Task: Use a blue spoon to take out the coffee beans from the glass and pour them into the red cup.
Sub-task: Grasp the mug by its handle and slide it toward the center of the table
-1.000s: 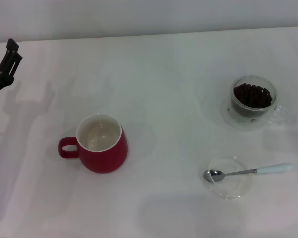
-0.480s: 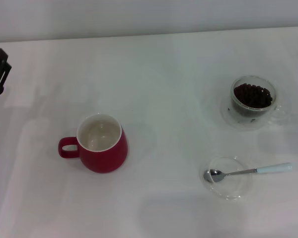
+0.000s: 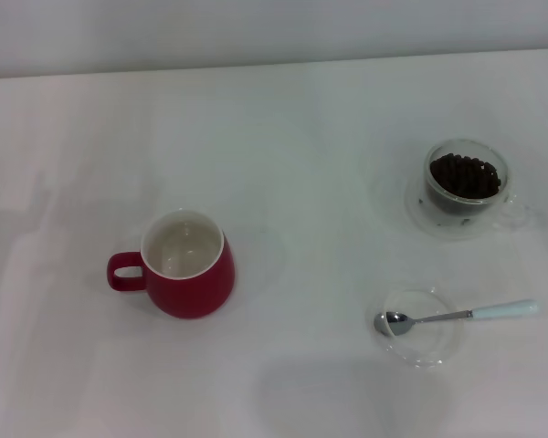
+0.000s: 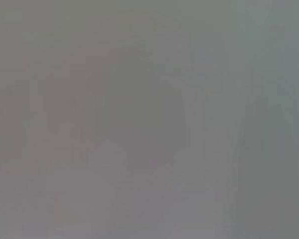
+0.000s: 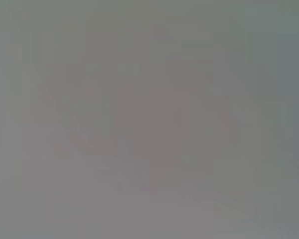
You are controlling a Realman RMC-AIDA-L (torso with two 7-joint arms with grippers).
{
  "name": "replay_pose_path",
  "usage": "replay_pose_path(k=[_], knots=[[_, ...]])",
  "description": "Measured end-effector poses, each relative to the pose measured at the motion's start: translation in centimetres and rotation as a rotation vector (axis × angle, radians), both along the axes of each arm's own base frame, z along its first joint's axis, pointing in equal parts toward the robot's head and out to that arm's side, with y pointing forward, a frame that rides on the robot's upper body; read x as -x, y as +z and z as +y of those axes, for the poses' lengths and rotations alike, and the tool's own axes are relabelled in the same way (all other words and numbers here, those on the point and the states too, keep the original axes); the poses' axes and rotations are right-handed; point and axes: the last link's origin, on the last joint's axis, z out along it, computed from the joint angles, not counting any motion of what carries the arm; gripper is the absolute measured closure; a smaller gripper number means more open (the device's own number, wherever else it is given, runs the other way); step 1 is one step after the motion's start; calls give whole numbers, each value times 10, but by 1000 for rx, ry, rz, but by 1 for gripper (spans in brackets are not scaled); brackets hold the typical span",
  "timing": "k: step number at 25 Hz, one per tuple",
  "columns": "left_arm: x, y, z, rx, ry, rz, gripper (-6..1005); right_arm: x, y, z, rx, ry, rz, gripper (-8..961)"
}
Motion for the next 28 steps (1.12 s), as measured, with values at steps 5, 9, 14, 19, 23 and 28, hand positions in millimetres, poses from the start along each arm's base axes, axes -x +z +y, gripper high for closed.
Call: replay_pose_path(k=[5, 9, 14, 19, 23, 28], knots=[[6, 7, -2, -19, 5, 26, 164, -15, 5, -43, 19, -9, 244, 125], [7, 9, -3, -23, 4, 31, 164, -14, -2, -68, 75, 18, 344, 125], [10, 10, -5, -23, 12, 43, 164, -7, -14, -83, 125, 54, 392, 125], [17, 10, -15, -20, 23, 54, 164, -4, -19, -79, 138, 63, 376, 126], [23, 14, -34, -51, 21, 48, 165, -2, -13, -68, 143, 87, 347, 126], [31, 10, -64, -36, 14, 57, 165, 0, -6, -54, 145, 105, 309, 126]])
